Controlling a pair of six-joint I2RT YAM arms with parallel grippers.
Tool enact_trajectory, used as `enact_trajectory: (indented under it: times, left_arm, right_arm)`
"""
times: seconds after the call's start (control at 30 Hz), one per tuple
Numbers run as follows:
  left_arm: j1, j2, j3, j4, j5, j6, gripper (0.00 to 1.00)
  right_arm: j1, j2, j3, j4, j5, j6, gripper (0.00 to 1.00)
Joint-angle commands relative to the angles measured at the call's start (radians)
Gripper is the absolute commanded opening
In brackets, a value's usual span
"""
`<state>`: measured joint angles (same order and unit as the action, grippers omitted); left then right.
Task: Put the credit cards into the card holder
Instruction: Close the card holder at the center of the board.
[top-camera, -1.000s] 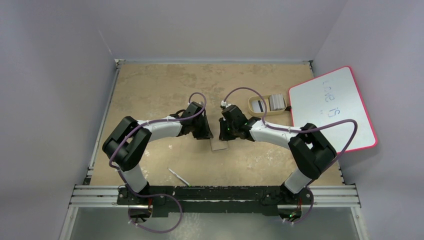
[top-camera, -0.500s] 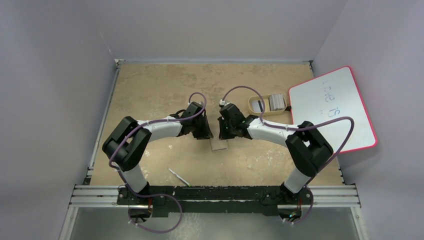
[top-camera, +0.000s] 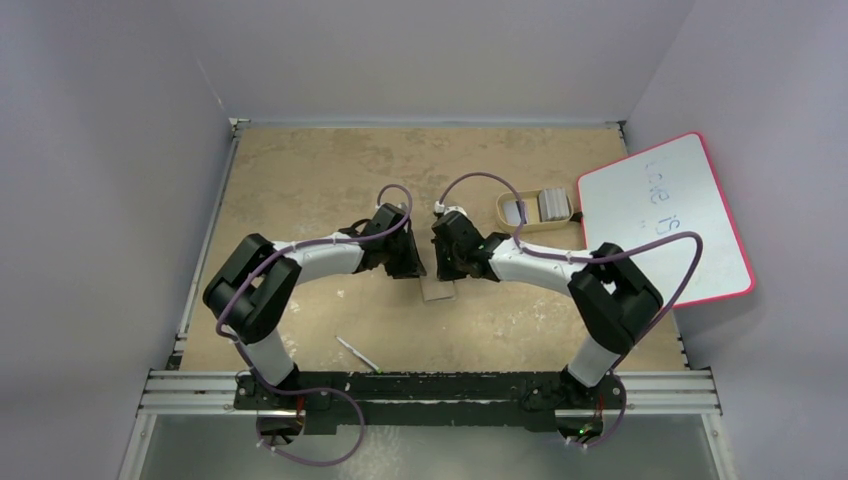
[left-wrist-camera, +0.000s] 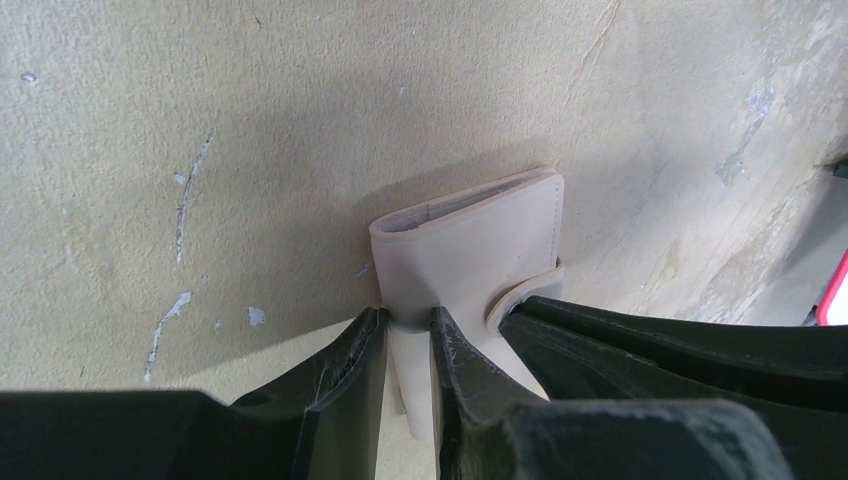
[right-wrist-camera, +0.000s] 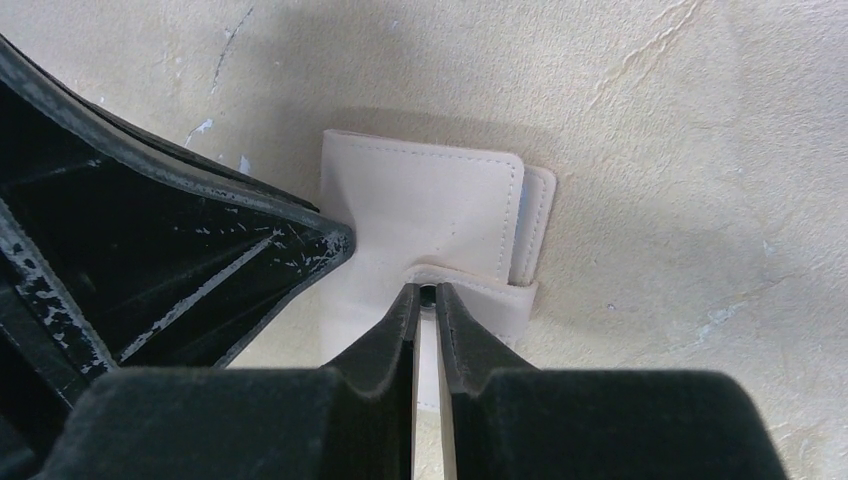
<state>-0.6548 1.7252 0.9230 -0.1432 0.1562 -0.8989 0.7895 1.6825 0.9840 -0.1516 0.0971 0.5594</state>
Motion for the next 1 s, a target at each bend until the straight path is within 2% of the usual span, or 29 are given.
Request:
enact_trajectory:
  times: [0.0,0.33,0.57,0.73,0.97]
  left_arm:
    - [-0.006,-0.049,0.013,0.028,0.004,-0.009,0.22]
    - [-0.004,-0.036,0.025,0.040,0.025,-0.027,0.22]
    - [0.023,-0.061,0.006,0.070,0.071,-0.064,0.22]
    - [0.066,-0.120,-0.032,0.092,0.071,-0.092,0.24]
    - [0.124,-0.232,-0.038,0.018,-0.001,-0.081,0.25]
  right_arm:
    - [0.040,0.032,-0.045,-0.024,0.034,0.037,0.09]
    - [0.055,0.089,-0.100,-0.016,0.067,0.076,0.00]
    - [0.088,0.131,-0.110,-0.044,0.107,0.092,0.00]
    - [0.123,0.177,-0.077,-0.110,0.152,0.103,0.00]
    - [0.130,0.210,-0.038,-0.149,0.191,0.102,0.00]
